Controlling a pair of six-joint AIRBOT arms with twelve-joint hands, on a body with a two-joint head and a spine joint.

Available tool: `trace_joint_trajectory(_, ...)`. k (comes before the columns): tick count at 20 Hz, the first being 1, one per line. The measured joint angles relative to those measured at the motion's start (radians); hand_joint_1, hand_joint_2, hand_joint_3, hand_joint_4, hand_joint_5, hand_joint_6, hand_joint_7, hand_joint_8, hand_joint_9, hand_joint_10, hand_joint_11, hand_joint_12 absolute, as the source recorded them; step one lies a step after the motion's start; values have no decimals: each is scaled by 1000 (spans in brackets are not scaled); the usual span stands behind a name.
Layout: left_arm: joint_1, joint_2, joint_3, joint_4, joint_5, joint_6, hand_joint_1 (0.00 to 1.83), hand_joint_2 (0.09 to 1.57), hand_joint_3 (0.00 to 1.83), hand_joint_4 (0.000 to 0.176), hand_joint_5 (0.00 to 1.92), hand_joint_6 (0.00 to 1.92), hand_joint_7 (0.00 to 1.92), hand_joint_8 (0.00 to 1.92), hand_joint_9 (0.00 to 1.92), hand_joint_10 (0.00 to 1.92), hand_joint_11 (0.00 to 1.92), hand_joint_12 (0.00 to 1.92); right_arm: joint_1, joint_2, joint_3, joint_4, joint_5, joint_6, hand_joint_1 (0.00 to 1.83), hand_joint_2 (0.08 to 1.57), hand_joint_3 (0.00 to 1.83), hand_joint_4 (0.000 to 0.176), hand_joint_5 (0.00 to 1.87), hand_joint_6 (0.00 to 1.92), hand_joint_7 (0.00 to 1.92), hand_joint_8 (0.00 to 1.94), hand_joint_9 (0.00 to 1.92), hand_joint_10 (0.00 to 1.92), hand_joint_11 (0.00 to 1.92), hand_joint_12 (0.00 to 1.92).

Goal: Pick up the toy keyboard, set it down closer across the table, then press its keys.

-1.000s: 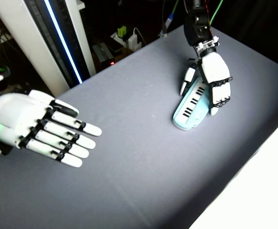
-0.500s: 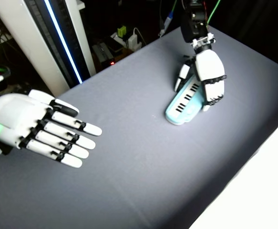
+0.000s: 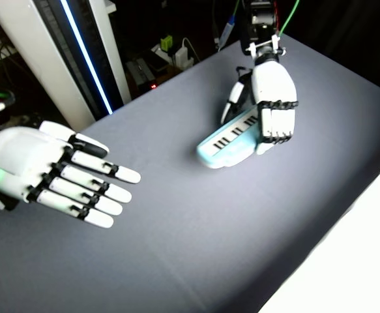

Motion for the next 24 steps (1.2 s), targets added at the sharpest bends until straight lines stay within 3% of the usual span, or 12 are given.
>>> trace_joint_trajectory(3, -24, -69, 40, 35, 43, -31, 1603, 1182, 0, 0, 253, 1633, 267, 1562, 688, 1520, 651, 1876, 0, 0, 0, 2, 3, 2, 90, 1382, 0, 58, 0, 0, 0, 0, 0, 0, 0, 0)
trace_joint_trajectory(4, -30, -98, 58, 53, 70, -55, 1601, 1176, 0, 0, 271, 1498, 275, 1348, 687, 1498, 596, 1783, 0, 0, 0, 0, 6, 4, 66, 1382, 1, 60, 0, 0, 0, 0, 0, 0, 0, 0)
trace_joint_trajectory(6, -35, -134, 72, 59, 104, -60, 1482, 1238, 7, 0, 295, 1455, 544, 1546, 627, 1561, 676, 1790, 0, 0, 0, -1, 6, 8, 59, 1379, 0, 71, 0, 0, 0, 0, 0, 0, 0, 0)
trace_joint_trajectory(7, -40, -161, 84, 63, 123, -64, 1278, 1142, 0, 0, 312, 1303, 309, 1277, 448, 1550, 518, 1842, 0, 0, 0, 0, 6, 11, 60, 1382, 1, 69, 0, 0, 0, 0, 0, 0, 0, 0)
trace_joint_trajectory(10, -51, -211, 113, 66, 149, -66, 1225, 1123, 0, 0, 350, 1062, 299, 976, 380, 1344, 525, 1694, 0, 0, 0, -1, 7, 15, 68, 1385, 1, 67, 0, 0, 0, 0, 0, 0, 0, 0)
trace_joint_trajectory(11, -55, -222, 119, 66, 154, -68, 1188, 1111, 0, 0, 350, 987, 292, 932, 278, 1360, 327, 1773, 0, 0, 0, 0, 6, 15, 49, 1386, 1, 76, 0, 0, 0, 0, 0, 0, 0, 0)
trace_joint_trajectory(12, -57, -227, 125, 68, 156, -71, 1112, 1132, 1, 0, 311, 816, 288, 685, 216, 1091, 124, 1702, 0, 0, 0, 0, 7, 16, 47, 1387, 2, 75, 0, 0, 0, 0, 0, 0, 0, 0)
trace_joint_trajectory(14, -57, -229, 126, 66, 174, -75, 1009, 1140, 0, 25, 297, 357, 314, 116, 204, 461, 4, 1409, 0, 0, 0, -4, 6, 20, 84, 1383, 0, 80, 0, 0, 0, 0, 0, 0, 0, 0)
trace_joint_trajectory(16, -57, -229, 127, 64, 193, -76, 907, 1146, 0, 43, 240, 70, 209, 5, 183, 119, 0, 1139, 0, 0, 0, -7, 6, 23, 74, 1378, 0, 90, 0, 0, 0, 0, 0, 0, 0, 0)
trace_joint_trajectory(19, -57, -229, 127, 66, 192, -76, 872, 1135, 0, 47, 197, 8, 124, 3, 147, 37, 0, 1007, 0, 0, 3, -9, 6, 34, 71, 1375, 0, 107, 0, 0, 0, 0, 0, 0, 0, 0)
trace_joint_trajectory(22, -57, -225, 120, 66, 175, -77, 810, 1023, 0, 105, 12, 8, 0, 0, 0, 0, 0, 51, 0, 0, 3, -12, 7, 40, 61, 1372, 0, 105, 0, 0, 0, 0, 0, 0, 0, 0)
trace_joint_trajectory(24, -57, -205, 100, 66, 152, -79, 698, 970, 0, 134, 0, 0, 0, 0, 0, 0, 0, 1, 0, 0, 3, -20, 6, 43, 61, 1371, 0, 107, 0, 0, 0, 0, 0, 0, 0, 0)
